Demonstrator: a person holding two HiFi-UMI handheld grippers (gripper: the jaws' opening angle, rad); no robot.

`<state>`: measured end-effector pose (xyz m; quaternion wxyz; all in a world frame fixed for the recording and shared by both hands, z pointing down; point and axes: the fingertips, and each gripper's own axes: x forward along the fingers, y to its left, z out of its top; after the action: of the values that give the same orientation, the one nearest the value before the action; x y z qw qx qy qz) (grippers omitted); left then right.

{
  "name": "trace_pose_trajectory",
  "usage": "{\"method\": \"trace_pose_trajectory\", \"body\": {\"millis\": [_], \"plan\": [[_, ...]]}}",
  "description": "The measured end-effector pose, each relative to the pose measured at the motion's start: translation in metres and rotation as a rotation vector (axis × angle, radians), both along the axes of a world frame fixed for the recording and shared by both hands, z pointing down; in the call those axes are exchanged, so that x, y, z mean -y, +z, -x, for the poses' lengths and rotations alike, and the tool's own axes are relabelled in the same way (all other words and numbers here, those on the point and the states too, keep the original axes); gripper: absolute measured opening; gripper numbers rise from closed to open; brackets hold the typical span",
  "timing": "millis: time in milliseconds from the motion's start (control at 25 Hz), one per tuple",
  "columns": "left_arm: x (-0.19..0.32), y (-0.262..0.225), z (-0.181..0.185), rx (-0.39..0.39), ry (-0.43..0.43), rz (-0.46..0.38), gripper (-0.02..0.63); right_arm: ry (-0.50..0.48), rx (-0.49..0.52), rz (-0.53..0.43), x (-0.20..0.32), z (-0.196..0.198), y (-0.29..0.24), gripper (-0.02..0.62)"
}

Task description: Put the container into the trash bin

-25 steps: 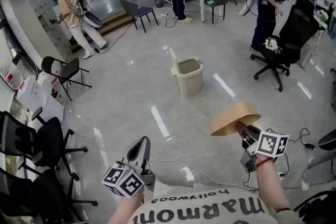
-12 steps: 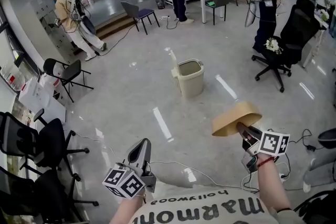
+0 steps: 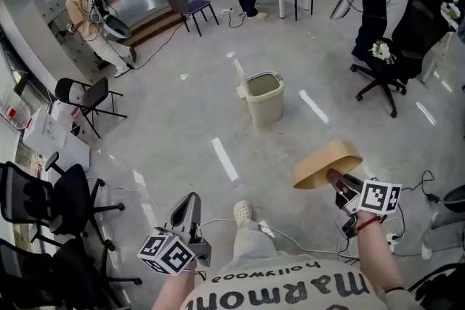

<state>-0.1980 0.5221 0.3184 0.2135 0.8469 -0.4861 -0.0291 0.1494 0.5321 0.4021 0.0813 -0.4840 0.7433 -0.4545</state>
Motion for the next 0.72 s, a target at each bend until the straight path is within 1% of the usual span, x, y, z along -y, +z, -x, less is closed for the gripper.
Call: {"method": "trace_pose_trajectory", "body": {"millis": [200,320,480,560,720], "plan": [[0.059,0.008,-0.027,-0.032,0.097,0.011,-0.009,0.066,-0.029,0.033,0.019,-0.018,-0.001,0.014],[0.102,0.005,-0.042,-0.053,0.146,0.004,-0.009,0.113,-0.047,0.042,0.042,-0.029,-0.004,0.014],[0.160,-0.013,-0.040,-0.044,0.199,-0.023,-0.009,0.167,-0.049,0.031,0.090,-0.026,-0.018,0.014],[0.192,-0.021,-0.033,-0.039,0.207,-0.031,-0.009,0.189,-0.047,0.016,0.117,-0.019,-0.030,0.014],[0.248,-0.032,-0.011,-0.044,0.165,-0.044,-0.009,0.203,-0.052,-0.004,0.158,0.001,-0.045,0.014]]}}
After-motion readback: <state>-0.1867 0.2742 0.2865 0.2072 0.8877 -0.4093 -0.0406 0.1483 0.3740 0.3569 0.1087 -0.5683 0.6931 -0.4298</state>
